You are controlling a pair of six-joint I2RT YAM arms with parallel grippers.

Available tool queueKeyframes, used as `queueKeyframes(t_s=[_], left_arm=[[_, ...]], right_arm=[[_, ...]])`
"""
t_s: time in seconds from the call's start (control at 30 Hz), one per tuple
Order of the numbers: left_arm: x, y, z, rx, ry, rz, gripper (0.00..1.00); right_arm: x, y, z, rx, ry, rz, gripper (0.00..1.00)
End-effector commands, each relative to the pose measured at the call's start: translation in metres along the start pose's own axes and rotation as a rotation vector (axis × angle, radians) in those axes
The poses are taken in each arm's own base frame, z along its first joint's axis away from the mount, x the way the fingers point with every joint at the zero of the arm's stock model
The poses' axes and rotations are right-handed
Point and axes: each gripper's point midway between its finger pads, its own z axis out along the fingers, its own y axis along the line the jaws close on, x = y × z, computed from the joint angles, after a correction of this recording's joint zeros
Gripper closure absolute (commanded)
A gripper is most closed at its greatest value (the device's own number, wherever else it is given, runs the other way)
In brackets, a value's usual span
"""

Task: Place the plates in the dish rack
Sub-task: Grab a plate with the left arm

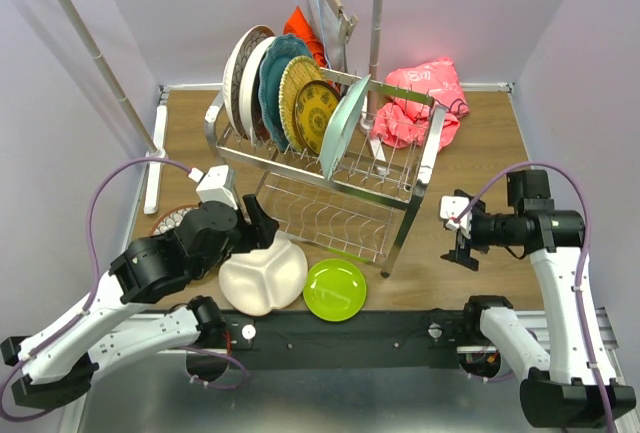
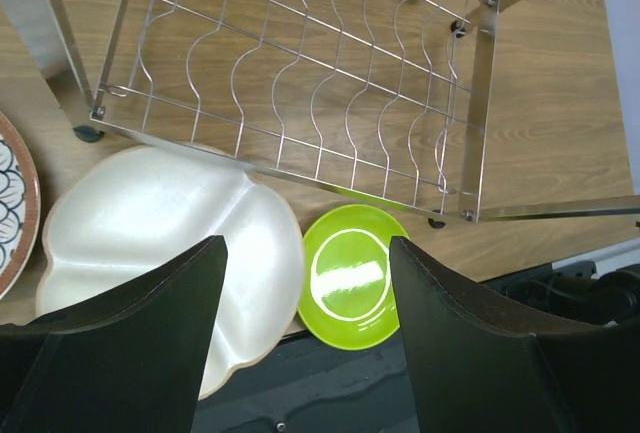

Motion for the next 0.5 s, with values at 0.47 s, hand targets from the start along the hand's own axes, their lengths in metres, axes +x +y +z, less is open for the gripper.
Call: queueKeyframes(t_s=[0.47], left_arm=[[0.007, 0.056, 0.039, -0.307, -0.03, -0.142, 0.23]], right_arm=[[0.005, -0.013, 0.013, 0.016, -0.007, 0.236, 0.01]])
